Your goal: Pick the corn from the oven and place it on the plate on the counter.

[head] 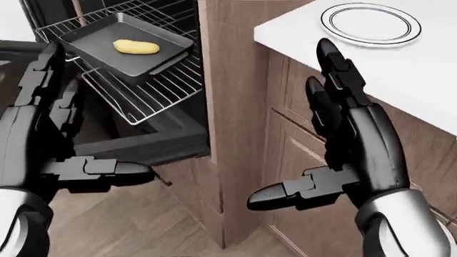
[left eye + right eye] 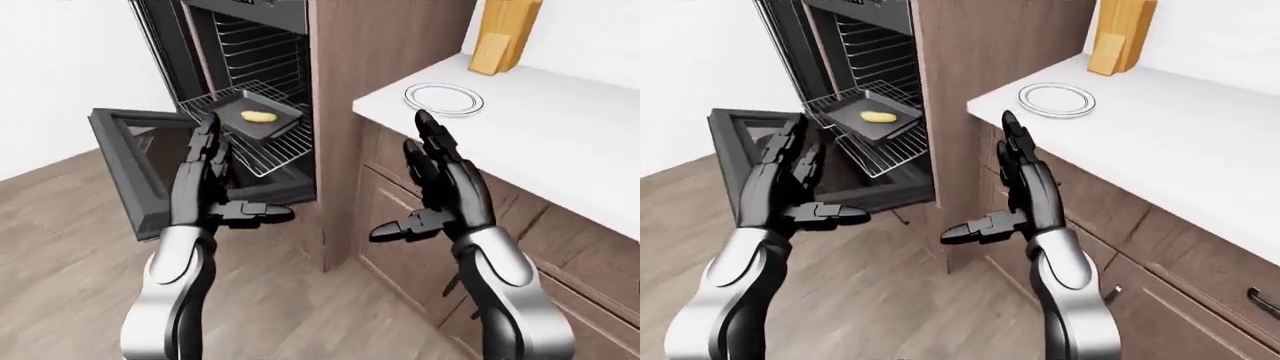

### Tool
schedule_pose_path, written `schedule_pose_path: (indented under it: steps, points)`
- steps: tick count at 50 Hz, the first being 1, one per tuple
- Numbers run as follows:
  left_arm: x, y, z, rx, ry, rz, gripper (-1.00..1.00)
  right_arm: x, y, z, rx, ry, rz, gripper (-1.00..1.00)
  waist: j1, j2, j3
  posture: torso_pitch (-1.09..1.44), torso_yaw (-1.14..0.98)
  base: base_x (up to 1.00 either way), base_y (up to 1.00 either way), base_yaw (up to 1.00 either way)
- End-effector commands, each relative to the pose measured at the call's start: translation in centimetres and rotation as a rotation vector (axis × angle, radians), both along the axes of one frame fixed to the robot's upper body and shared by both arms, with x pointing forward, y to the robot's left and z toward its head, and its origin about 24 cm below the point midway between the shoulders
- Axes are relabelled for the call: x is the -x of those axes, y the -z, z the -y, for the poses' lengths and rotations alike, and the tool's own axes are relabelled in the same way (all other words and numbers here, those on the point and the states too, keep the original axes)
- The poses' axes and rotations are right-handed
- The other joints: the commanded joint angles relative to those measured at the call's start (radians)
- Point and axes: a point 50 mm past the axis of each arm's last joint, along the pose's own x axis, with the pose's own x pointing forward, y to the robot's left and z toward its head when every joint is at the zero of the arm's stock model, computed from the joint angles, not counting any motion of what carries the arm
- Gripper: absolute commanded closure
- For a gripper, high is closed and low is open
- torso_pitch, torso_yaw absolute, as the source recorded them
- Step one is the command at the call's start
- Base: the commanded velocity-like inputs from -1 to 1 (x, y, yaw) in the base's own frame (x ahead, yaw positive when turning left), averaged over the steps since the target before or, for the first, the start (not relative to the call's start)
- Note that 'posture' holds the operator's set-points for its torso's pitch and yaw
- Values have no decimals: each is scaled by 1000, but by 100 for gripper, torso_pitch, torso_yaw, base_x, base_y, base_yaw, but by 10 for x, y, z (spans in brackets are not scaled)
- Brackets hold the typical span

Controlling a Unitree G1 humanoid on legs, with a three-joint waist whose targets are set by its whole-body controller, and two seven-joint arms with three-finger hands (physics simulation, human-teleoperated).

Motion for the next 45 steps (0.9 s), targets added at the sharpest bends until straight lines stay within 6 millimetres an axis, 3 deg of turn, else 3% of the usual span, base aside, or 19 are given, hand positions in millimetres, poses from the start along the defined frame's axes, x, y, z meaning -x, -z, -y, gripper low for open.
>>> schedule_pose_path:
  steps: [1,2,3,5,12,14,15,16,18,23,26,28,30,31,32,33,41,43,45]
  points:
    - [2,-14,-1,-7,-10,74,-100,3,-12,-4,-6,-23,74,-100,9,37,-33,0,0,0,0,100]
    - [3,-14,-1,-6,-10,74,-100,3,-11,-4,-6,-24,72,-100,15,-2,-14,0,0,0,0,100]
    - [3,-14,-1,-5,-10,74,-100,3,-11,-5,-5,-25,72,-100,19,-4,-21,0,0,0,0,100]
    - [4,-14,-2,-5,-12,76,-100,3,-11,-6,-13,-32,66,-100,31,-32,-31,0,0,0,0,100]
    - [4,-16,-2,-5,-11,80,-100,2,-6,-3,-8,-30,57,-100,16,-128,9,0,0,0,0,100]
    - [3,-16,-3,-5,-13,82,-100,1,-6,-2,-7,-23,61,-100,8,-187,-9,0,0,0,0,100]
    - [3,-16,-3,-5,-13,82,-100,1,-6,-2,-7,-22,61,-100,2,-173,-13,0,0,0,0,100]
    - [4,-17,-2,-6,-11,82,-100,1,-6,-2,-6,-23,61,-100,2,-167,4,0,0,0,0,100]
    - [3,-17,-2,-5,-11,82,-100,2,-6,-2,-7,-22,62,-100,5,-163,-5,0,0,0,0,100]
    - [4,-19,-1,-8,-8,82,-100,1,-6,-2,-4,-25,55,-100,-3,-104,0,0,0,0,0,100]
    - [3,-21,1,-12,-4,84,-100,1,-16,-1,-22,-22,93,-100,-35,-64,3,0,0,0,0,53]
    - [3,-23,2,-13,-4,86,-100,4,-21,-1,-17,-24,102,-100,-40,-8,-23,0,0,0,0,0]
    - [3,-24,3,-14,-3,88,-100,-2,-17,2,-24,-4,78,-100,-38,-35,0,0,0,0,0,0]
    - [3,-25,3,-13,-5,89,-100,-3,-17,2,-28,2,73,-100,-38,-38,-31,0,0,38,0,0]
    - [3,-24,2,-6,-6,89,-100,-2,-17,2,-28,1,72,-100,-30,-44,11,0,0,66,0,0]
    - [3,-22,2,-5,-6,88,-100,-2,-18,2,-28,0,72,-100,-26,-50,38,0,0,79,0,0]
    - [2,-21,1,-3,-9,87,-100,-4,-17,2,-28,5,73,-100,11,-103,24,0,0,83,0,0]
    - [3,-22,2,-5,-7,88,-100,-4,-18,2,-31,2,74,-100,18,-133,22,0,0,83,0,0]
    - [3,-24,3,-5,-6,90,-100,-3,-19,2,-34,2,75,-100,13,-183,8,0,0,84,0,0]
